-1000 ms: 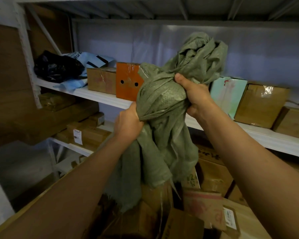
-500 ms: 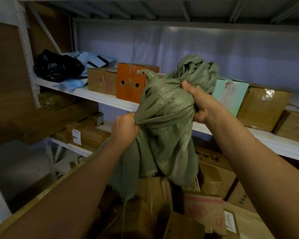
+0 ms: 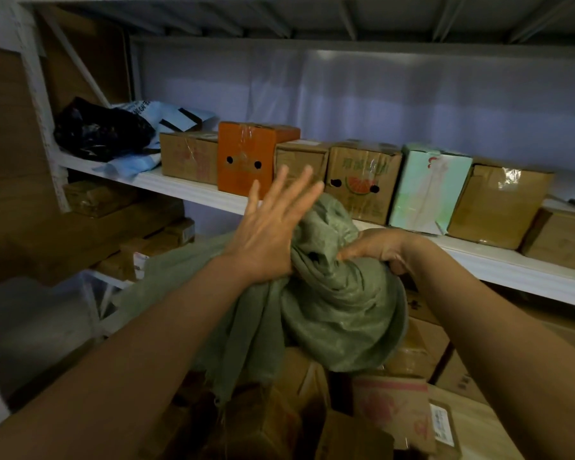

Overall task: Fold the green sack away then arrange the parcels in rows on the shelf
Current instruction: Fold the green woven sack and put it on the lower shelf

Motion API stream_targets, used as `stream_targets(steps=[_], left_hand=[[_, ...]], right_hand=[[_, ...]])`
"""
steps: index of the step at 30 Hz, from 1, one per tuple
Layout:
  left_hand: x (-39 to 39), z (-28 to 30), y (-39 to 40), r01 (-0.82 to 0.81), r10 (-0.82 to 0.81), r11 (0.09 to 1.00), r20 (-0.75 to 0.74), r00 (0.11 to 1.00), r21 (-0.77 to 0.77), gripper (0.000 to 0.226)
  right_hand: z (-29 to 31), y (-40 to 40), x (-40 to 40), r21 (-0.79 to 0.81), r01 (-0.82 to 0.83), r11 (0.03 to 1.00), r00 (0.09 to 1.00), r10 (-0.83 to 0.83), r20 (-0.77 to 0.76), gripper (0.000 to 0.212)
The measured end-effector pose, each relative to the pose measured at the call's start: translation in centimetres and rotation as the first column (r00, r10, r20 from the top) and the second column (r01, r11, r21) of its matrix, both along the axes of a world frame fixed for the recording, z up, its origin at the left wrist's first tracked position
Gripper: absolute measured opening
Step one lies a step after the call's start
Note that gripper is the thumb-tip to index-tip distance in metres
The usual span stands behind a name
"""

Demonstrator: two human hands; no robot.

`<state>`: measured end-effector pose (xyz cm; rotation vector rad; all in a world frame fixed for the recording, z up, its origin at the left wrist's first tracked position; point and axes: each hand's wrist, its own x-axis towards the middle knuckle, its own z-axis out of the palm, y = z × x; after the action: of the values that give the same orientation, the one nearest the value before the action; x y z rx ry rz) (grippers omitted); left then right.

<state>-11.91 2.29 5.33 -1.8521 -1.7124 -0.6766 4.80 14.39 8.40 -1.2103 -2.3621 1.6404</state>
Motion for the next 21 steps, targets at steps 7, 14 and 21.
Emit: stream_targets(steps=[7, 14, 21], left_hand=[[0.3, -0.7, 0.8, 0.02, -0.011, 0.937, 0.027, 1.0, -0.349, 0.119], [-1.7, -2.4, 0.4, -0.024, 0.071, 0.992, 0.39, 0.918, -0.123, 0.055], [-1.3, -1.7, 0.7, -0.273, 0.248, 0.958, 0.738, 0.627, -0.089, 0.07]], right_hand=[[0.1, -0.7, -0.7, 0.129, -0.169, 0.977, 0.985, 0.165, 0.039, 0.064], [-1.8, 0.3, 0.8, 0.018, -0.075, 0.997, 0.889, 0.075, -0.452, 0.11], [-4.9, -0.6, 0.0, 0.193, 0.022, 0.981, 0.831, 0.089, -0.548, 0.137]])
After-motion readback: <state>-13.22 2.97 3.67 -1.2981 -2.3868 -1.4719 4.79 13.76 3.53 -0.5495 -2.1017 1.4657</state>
